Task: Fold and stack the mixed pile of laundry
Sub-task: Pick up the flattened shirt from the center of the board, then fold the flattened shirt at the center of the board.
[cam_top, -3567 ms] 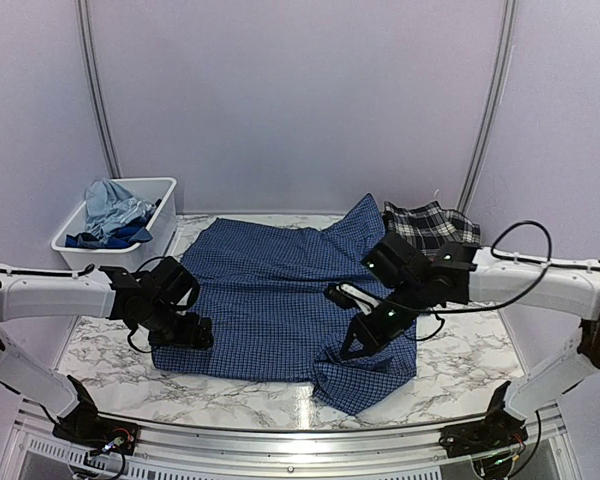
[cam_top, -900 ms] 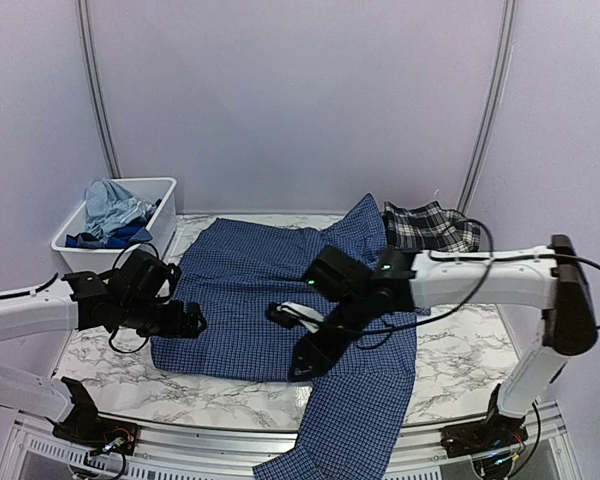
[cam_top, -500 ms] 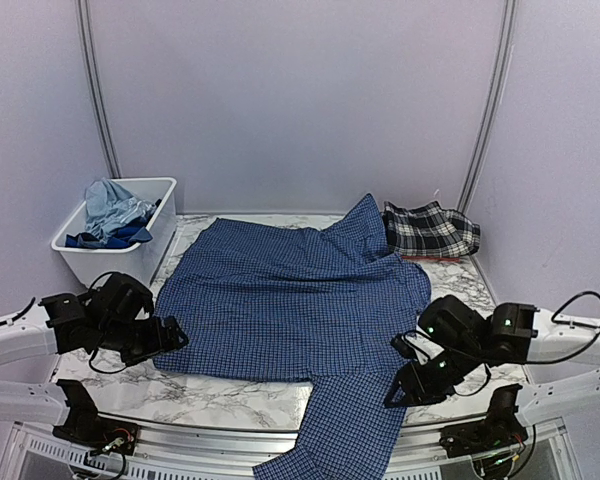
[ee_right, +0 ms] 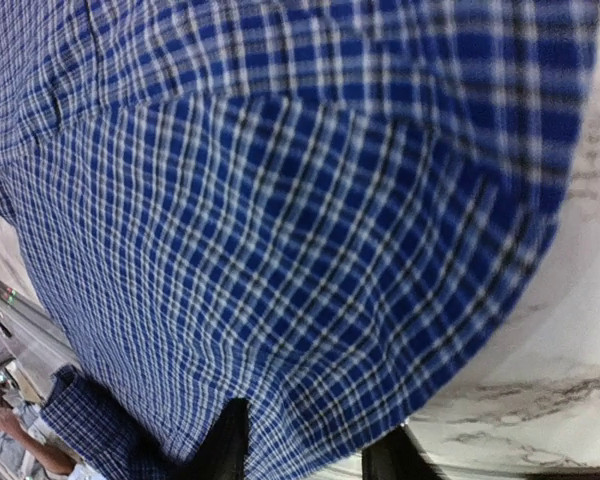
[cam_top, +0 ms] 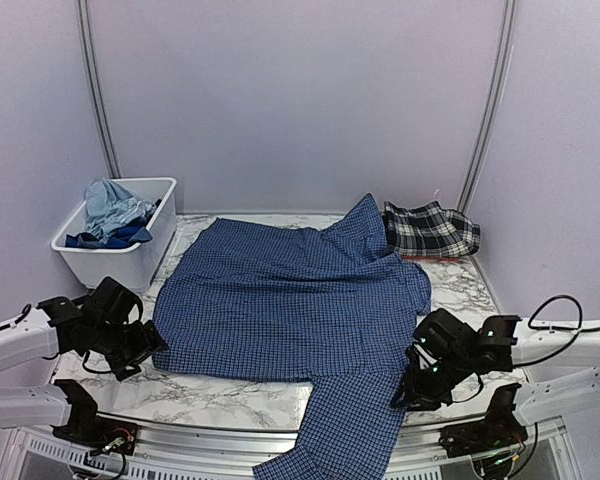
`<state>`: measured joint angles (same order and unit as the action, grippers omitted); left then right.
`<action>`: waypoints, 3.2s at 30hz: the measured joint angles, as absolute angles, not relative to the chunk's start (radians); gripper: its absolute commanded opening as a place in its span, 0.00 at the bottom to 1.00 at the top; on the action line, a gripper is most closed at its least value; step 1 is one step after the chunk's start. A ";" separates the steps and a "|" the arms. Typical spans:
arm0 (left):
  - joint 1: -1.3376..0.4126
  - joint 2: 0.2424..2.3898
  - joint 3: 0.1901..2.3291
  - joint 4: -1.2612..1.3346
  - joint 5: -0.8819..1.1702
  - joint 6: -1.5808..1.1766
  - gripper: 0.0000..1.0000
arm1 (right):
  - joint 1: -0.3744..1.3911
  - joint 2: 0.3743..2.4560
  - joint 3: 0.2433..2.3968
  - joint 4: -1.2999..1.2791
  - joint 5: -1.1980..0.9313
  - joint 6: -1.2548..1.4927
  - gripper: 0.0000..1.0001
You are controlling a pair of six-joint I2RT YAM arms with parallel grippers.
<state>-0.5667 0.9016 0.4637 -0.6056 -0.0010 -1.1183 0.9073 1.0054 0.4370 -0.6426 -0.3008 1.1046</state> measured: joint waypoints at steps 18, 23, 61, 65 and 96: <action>-0.459 0.875 0.361 -0.565 0.151 -1.100 0.50 | 0.837 0.926 0.437 -0.606 -0.287 1.091 0.00; -0.459 0.897 0.356 -0.501 0.154 -1.100 0.48 | 0.837 0.926 0.437 -0.604 -0.286 1.087 0.00; -0.433 1.007 0.693 -0.684 0.145 -1.018 0.00 | 0.622 0.770 0.645 -0.678 -0.291 1.047 0.00; -0.408 1.096 0.771 -0.684 0.123 -0.957 0.00 | 0.476 0.888 0.711 -0.674 -0.343 0.957 0.00; -0.331 1.599 1.068 -0.556 0.051 -0.747 0.07 | 0.237 1.522 1.007 -0.561 -0.500 0.597 0.00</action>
<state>-0.3309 1.5990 1.0679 -0.5556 0.0505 -0.7467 0.2371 1.5219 1.0073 -0.5606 -0.4995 0.5968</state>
